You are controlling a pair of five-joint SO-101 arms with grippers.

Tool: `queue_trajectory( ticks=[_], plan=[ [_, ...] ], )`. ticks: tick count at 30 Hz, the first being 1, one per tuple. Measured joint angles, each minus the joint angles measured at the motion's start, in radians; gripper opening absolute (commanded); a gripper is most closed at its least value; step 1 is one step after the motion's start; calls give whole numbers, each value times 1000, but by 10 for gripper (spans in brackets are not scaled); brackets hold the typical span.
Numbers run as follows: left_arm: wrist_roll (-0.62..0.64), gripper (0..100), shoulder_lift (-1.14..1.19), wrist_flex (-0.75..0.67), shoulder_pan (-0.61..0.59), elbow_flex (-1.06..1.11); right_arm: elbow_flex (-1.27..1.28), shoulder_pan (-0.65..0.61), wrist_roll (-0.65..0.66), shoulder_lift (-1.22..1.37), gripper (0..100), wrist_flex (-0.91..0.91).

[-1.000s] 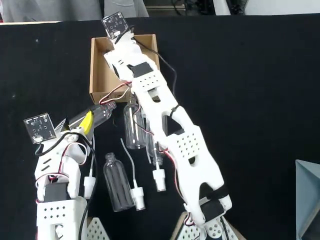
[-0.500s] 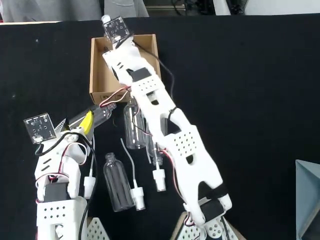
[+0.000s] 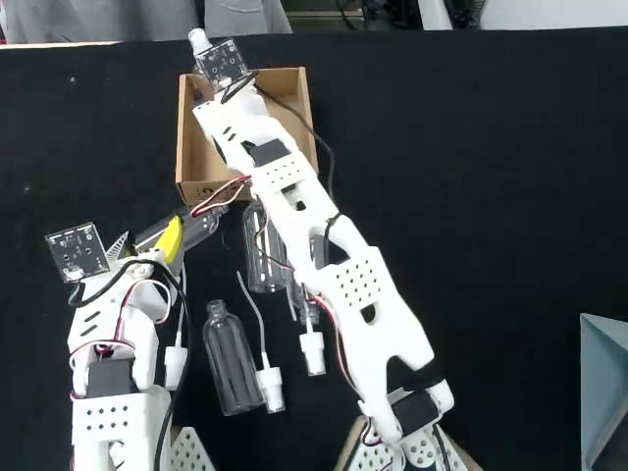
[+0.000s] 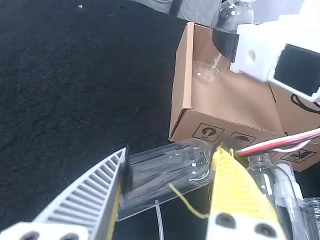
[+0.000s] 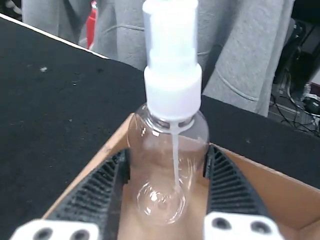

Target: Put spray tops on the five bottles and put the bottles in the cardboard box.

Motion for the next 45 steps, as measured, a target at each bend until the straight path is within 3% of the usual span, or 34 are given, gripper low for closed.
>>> queue_trajectory(
  ticks=[10,17,31,45],
  plan=[
    [0,249,0,0,0,0,0,-6,0,0,183,0],
    [0,249,0,0,0,0,0,-2,0,0,275,17],
    [0,249,14,0,0,0,-11,-3,0,0,277,46],
    [0,249,14,0,0,0,-232,-3,0,0,276,354]
  ],
)
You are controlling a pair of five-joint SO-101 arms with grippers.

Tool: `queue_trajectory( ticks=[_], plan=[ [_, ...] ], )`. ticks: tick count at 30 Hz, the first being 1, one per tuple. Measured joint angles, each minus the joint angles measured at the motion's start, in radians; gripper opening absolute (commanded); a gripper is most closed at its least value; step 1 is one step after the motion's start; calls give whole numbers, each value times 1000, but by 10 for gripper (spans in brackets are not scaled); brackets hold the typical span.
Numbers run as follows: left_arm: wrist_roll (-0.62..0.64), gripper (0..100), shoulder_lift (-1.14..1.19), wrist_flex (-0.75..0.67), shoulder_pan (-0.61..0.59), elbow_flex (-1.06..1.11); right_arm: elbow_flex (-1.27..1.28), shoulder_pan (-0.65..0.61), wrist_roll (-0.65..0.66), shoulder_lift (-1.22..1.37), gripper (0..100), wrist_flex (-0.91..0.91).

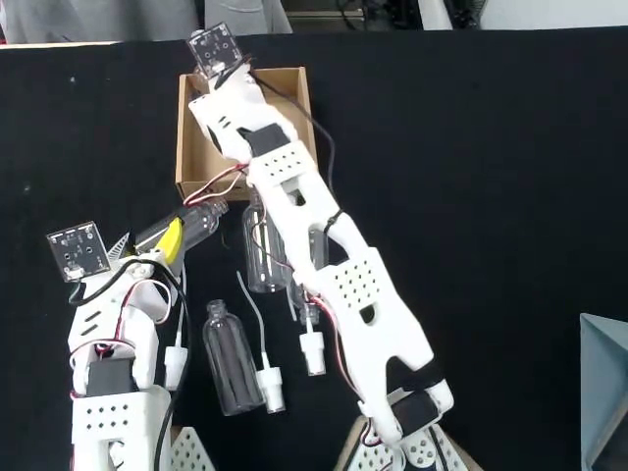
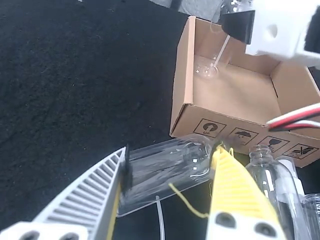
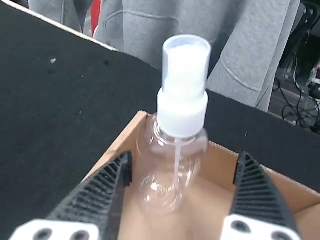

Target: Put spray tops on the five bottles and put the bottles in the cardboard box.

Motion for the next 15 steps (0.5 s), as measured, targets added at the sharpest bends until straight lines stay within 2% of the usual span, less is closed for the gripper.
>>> queue_trajectory(
  ticks=[15],
  plan=[
    [0,249,0,0,-2,0,-261,0,0,0,276,388]
  ],
)
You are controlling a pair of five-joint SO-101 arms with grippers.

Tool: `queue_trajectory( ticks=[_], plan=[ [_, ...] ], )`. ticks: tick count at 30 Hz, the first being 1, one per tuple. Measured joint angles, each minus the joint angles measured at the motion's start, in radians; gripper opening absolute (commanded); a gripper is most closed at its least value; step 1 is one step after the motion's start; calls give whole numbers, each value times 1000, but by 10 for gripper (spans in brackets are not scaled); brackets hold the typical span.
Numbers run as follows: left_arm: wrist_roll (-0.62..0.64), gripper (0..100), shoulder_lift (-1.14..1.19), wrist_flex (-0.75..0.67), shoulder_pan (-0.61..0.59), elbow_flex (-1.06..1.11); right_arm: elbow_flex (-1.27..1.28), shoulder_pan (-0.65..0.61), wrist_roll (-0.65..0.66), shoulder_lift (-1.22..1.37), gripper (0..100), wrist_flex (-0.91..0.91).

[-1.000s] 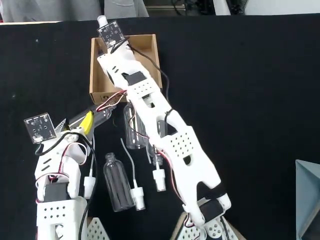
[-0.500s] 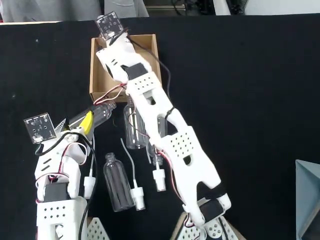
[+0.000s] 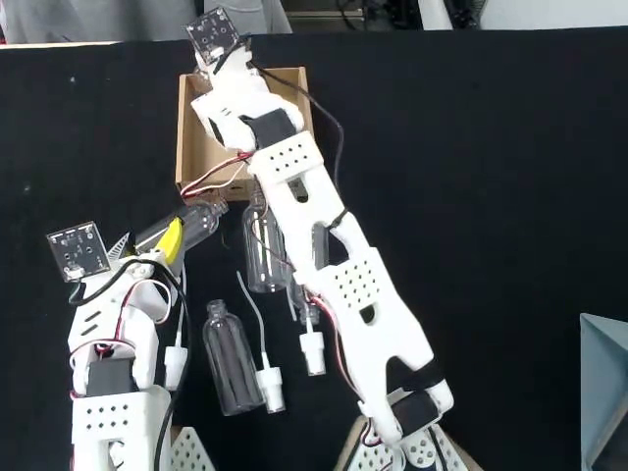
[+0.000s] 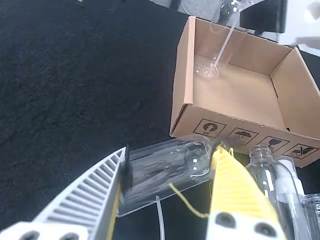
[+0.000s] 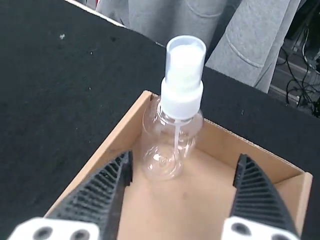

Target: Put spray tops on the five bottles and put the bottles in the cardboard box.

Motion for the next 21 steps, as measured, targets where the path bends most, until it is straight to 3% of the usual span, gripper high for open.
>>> queue_trajectory(
  ticks=[21],
  plan=[
    [0,250,0,0,0,0,-147,0,2,0,276,321]
  ],
)
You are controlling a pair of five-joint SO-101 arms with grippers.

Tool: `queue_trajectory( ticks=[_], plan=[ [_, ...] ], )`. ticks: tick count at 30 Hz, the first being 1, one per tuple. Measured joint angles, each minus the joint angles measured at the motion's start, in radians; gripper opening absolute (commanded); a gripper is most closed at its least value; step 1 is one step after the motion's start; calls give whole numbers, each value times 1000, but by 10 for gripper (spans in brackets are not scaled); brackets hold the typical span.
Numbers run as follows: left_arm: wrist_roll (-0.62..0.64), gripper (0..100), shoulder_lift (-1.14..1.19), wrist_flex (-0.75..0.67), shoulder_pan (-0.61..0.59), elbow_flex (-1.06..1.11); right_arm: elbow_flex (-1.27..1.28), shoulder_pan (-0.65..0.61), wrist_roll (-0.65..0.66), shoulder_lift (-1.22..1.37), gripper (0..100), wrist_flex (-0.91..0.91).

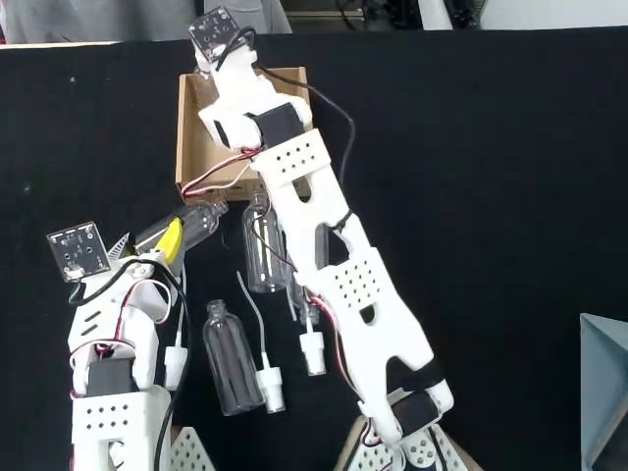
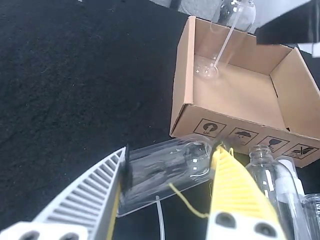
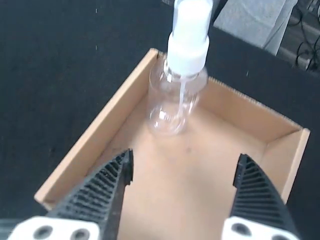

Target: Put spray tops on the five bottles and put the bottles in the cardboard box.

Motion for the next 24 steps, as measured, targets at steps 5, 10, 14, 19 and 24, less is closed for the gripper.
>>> queue_trajectory(
  ticks=[5,10,14,19,24],
  plan=[
    [0,249,0,0,0,0,-57,0,0,-2,276,106],
    [0,249,0,0,0,0,-58,2,-18,0,279,181],
    [0,249,0,0,0,0,-58,0,-98,0,279,230],
    [0,249,0,0,0,0,-58,0,-166,-18,279,305],
    [0,249,0,0,0,0,-58,0,-187,-54,276,381]
  ],
)
